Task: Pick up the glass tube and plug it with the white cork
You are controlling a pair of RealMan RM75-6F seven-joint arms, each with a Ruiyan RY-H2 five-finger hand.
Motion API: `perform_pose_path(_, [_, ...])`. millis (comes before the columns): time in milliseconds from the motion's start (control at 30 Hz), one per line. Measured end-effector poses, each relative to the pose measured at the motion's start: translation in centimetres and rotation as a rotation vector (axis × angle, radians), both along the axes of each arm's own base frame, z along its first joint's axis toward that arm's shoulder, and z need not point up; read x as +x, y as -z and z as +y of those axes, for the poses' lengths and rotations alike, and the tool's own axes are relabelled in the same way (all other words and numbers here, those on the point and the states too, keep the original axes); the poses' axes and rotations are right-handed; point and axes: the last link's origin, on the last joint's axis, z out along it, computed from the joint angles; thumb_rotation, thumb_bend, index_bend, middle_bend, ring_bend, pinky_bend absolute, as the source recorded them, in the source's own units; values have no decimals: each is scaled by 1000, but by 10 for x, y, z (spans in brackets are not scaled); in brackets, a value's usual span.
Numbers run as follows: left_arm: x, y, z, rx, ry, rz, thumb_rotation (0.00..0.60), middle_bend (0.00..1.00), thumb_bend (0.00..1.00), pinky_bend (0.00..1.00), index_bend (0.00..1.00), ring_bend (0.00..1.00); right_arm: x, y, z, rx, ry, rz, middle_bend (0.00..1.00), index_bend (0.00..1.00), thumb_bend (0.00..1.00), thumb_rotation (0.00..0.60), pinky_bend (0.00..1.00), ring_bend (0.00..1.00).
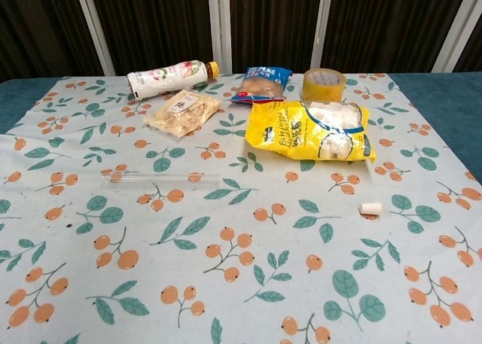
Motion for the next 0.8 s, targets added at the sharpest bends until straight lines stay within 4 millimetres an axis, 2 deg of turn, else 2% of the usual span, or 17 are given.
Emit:
perform_pose_path(167, [15, 25, 30, -52, 0, 26, 600, 287, 309, 0, 297, 0, 1, 1, 0, 5, 4, -18, 0, 0, 348, 600, 0, 0])
perform_pose_path(400, [43, 77, 72, -136, -4, 57, 600, 313, 316, 0, 355, 0, 1, 3, -1, 10, -4, -16, 0, 0, 348, 600, 0, 0])
perform_pose_path(600, [61, 117, 93, -186, -18, 58, 600, 327, 327, 0, 401, 0, -3, 3, -2, 12, 15, -26, 0, 0, 348, 600, 0, 0])
perform_pose_path(800, [79, 153, 103, -237, -21, 64, 600, 356, 351, 0, 420, 0, -3, 3, -3, 13, 19, -33, 0, 0, 348, 600, 0, 0])
